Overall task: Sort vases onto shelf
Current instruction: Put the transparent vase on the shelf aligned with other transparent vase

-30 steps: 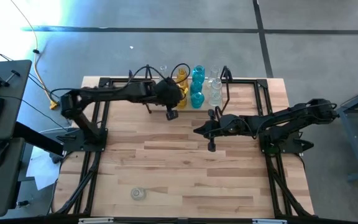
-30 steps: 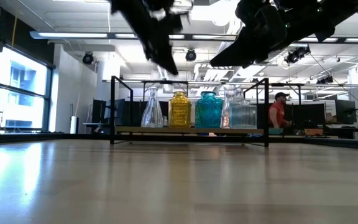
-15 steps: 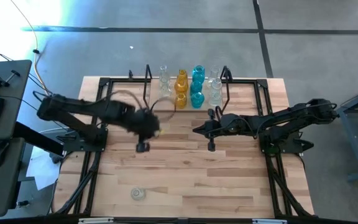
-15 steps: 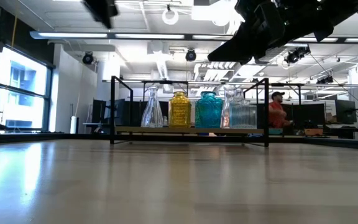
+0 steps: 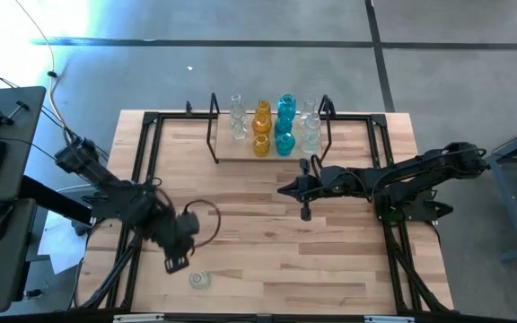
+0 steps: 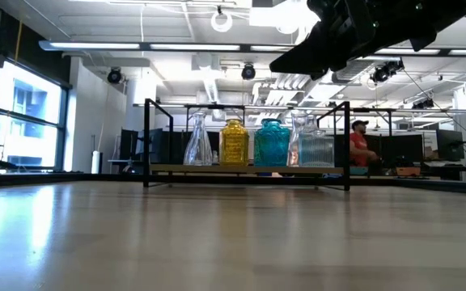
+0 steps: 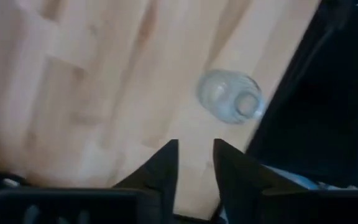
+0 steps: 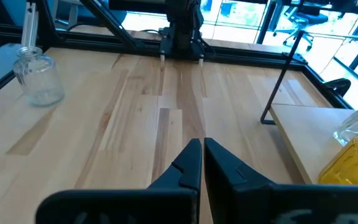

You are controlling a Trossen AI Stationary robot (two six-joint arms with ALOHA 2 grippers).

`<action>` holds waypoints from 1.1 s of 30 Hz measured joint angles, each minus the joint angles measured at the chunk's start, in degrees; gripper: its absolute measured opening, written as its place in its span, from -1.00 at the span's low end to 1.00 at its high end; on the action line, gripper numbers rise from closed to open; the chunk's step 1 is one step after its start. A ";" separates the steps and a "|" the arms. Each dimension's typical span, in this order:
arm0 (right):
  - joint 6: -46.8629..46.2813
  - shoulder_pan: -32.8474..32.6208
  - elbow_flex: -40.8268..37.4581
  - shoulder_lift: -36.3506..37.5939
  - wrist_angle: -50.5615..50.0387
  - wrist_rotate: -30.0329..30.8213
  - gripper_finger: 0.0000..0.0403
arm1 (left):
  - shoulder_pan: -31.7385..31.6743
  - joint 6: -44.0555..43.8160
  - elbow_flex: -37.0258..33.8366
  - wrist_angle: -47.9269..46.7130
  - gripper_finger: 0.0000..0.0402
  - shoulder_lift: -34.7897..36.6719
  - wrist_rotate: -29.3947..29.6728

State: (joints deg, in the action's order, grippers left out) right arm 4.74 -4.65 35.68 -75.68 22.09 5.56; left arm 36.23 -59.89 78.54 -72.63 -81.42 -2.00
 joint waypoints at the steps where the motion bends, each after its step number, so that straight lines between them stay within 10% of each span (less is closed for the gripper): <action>1: 0.11 -0.04 0.00 0.00 0.20 0.00 -1.00 | 1.03 -2.15 0.00 0.75 -0.50 -0.46 -0.50; 10: 0.21 -0.02 0.00 0.00 0.65 0.00 -1.00 | 5.10 -5.91 0.00 7.37 -0.13 -7.41 0.92; 33: 0.28 -0.02 0.00 0.00 0.45 -0.22 -1.00 | 3.06 3.18 -1.00 12.78 -0.18 -16.71 -4.68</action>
State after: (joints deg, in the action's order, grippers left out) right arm 5.02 -4.67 35.68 -75.68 22.54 5.34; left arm 39.29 -56.71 77.55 -59.85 -98.12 -6.67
